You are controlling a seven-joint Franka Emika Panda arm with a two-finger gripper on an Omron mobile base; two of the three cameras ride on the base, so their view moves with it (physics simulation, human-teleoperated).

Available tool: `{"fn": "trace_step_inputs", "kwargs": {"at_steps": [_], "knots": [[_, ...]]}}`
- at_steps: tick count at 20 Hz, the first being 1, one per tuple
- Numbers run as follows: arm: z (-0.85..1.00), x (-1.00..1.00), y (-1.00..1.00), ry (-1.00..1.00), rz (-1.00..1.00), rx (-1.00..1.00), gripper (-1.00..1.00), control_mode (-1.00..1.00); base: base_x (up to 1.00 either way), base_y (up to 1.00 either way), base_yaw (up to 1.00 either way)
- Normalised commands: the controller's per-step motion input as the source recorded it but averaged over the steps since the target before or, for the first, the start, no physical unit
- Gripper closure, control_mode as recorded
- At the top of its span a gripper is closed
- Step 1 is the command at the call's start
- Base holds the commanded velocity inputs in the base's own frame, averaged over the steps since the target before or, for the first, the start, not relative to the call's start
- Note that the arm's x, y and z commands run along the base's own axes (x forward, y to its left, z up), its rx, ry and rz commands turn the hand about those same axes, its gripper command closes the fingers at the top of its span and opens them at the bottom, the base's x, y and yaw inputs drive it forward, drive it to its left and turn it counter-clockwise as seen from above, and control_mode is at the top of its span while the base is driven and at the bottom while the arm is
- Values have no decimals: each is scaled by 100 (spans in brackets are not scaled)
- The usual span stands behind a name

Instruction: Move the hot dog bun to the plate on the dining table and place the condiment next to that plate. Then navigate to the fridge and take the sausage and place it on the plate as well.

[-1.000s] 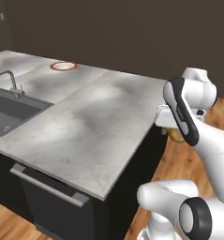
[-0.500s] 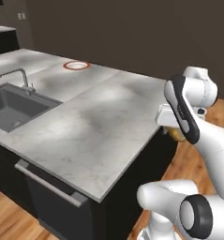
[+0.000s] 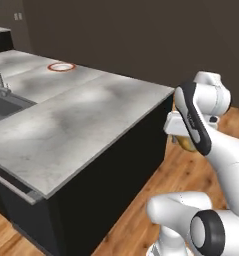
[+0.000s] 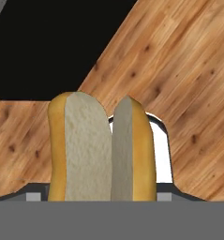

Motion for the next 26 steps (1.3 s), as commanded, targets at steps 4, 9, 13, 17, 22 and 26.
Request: {"fn": "trace_step_inputs", "kwargs": {"at_steps": [4, 9, 13, 17, 22, 26], "knots": [[0, 0, 0, 0, 0, 0, 100, 100, 46, -100, 10], [0, 0, 0, 0, 0, 0, 100, 100, 71, -100, 21], [0, 0, 0, 0, 0, 0, 100, 100, 79, -100, 24], [0, 0, 0, 0, 0, 0, 100, 100, 76, -100, 24], [0, 0, 0, 0, 0, 0, 100, 100, 72, -100, 26], [0, 0, 0, 0, 0, 0, 100, 100, 71, -100, 28]]}}
